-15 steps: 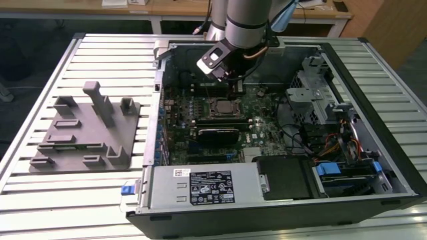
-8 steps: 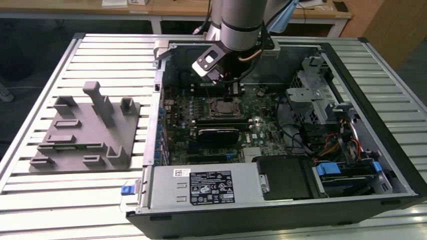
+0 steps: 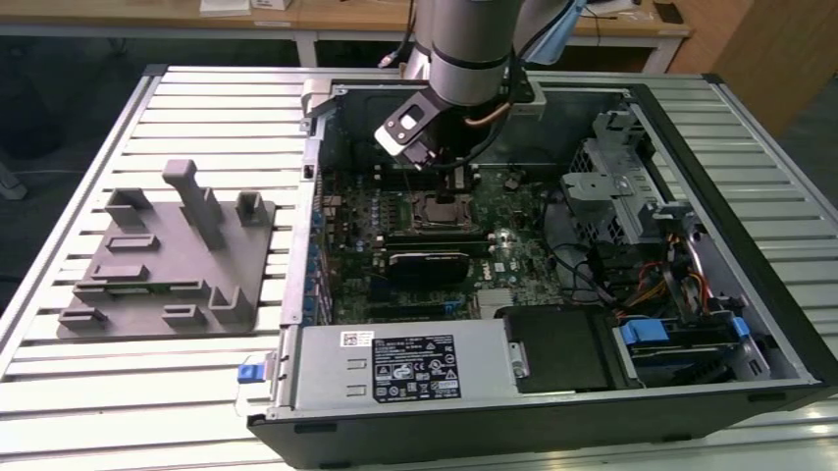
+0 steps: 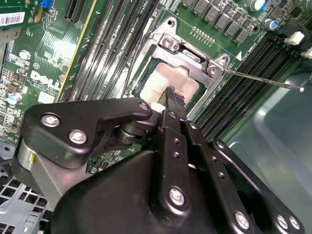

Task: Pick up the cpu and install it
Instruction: 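Close the cpu cover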

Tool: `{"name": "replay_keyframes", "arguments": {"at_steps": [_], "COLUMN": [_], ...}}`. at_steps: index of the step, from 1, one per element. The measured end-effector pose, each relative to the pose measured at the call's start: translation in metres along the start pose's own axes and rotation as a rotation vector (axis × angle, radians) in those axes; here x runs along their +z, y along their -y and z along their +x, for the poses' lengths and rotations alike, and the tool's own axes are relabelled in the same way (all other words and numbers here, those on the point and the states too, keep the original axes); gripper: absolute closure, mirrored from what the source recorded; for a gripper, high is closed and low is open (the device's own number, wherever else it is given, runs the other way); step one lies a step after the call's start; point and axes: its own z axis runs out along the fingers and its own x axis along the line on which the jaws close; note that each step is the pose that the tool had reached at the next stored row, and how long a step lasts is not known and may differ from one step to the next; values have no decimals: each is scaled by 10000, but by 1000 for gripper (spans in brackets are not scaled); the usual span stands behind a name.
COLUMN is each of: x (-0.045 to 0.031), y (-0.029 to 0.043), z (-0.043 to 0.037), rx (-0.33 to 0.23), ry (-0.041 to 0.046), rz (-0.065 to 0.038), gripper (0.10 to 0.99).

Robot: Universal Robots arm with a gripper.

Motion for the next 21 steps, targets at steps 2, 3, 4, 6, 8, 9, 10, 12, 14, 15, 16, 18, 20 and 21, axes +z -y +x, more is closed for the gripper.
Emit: {"name": "replay_keyframes", "arguments": {"at_steps": [2,3,4,6,8,9,10,12,14,15,16,18,20,21], "x": [1,2,2,4,6,7,8,10,12,13,14,17,19,20], "y": [0,0,0,1,0,0,0,0,0,0,0,0,0,0], "z": [0,0,0,1,0,0,0,0,0,0,0,0,0,0], "rx": [0,-38,-148,-515,-875,-1056,-1235,-1595,-1965,-2144,-2331,-2684,-3060,-3240], "ry": [-1,-1,-1,3,7,9,11,14,19,20,22,25,30,32], "rz": [0,0,4,14,24,29,34,45,55,60,65,75,86,91], "gripper": [980,980,980,980,980,980,980,980,980,980,980,980,980,980]}}
